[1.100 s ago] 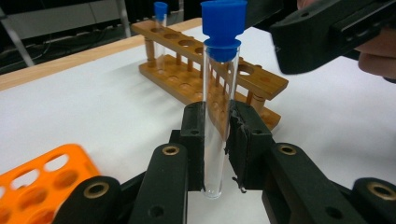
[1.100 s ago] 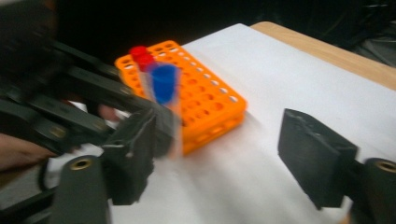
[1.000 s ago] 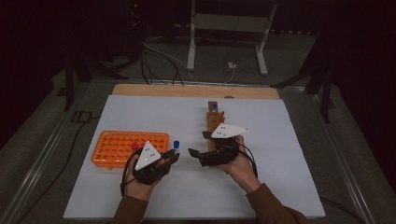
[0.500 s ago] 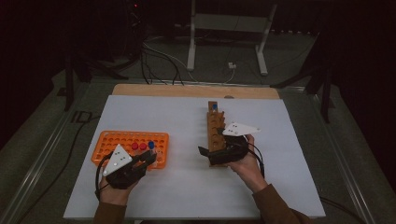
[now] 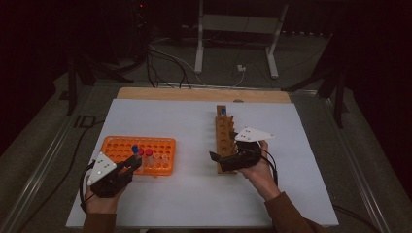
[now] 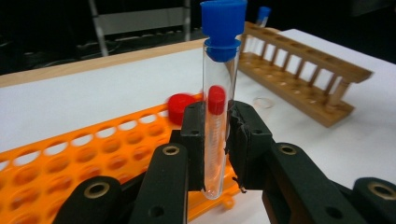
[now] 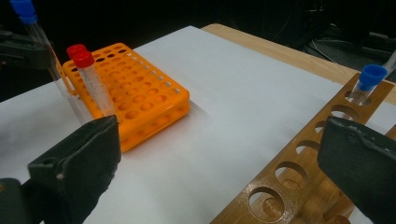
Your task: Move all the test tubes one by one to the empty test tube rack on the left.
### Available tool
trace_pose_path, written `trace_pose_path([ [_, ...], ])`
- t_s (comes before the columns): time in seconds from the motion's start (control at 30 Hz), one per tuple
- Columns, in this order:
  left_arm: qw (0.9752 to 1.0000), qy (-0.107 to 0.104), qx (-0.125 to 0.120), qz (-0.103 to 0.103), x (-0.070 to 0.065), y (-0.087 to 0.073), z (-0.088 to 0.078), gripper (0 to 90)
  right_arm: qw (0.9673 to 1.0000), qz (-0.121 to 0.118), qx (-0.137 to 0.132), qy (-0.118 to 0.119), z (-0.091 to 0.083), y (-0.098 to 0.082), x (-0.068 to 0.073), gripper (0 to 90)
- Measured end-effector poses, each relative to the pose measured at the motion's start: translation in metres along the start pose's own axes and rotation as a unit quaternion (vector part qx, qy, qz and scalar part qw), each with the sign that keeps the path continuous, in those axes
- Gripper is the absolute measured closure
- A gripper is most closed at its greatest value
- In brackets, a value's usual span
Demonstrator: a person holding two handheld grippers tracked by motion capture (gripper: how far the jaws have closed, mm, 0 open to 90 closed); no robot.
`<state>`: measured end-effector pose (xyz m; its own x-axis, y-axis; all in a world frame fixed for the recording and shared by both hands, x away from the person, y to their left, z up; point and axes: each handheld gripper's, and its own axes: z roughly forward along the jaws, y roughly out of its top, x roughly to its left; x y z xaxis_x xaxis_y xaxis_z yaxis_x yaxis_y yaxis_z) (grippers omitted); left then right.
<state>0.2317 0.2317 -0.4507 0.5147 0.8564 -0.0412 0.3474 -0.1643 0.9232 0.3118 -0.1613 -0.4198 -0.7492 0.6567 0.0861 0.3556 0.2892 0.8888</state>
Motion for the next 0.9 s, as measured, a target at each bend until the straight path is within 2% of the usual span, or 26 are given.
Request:
trace_pose_path([
  [0.2,0.9993,0.031,-0.004,-0.018,0.013,-0.003,0.004,76.8,1.0000,0.000,-0.002,0.004,0.002,0.001,0.002,0.3],
  [0.3,0.9990,0.037,-0.001,-0.024,0.017,-0.004,0.009,76.8,1.0000,-0.001,-0.002,0.007,0.003,0.001,0.003,0.3],
  [0.6,0.9987,0.032,0.021,-0.033,0.025,-0.011,0.022,76.8,0.9999,0.002,-0.002,0.010,0.002,0.001,0.002,0.4],
  [0.73,0.9984,0.028,0.037,-0.030,0.025,-0.015,0.024,76.8,0.9999,0.003,-0.004,0.011,0.002,0.001,0.002,0.3],
  [0.9,0.9982,0.028,0.046,-0.028,0.025,-0.018,0.025,76.8,0.9999,0.003,-0.005,0.012,0.002,0.000,0.002,0.4],
])
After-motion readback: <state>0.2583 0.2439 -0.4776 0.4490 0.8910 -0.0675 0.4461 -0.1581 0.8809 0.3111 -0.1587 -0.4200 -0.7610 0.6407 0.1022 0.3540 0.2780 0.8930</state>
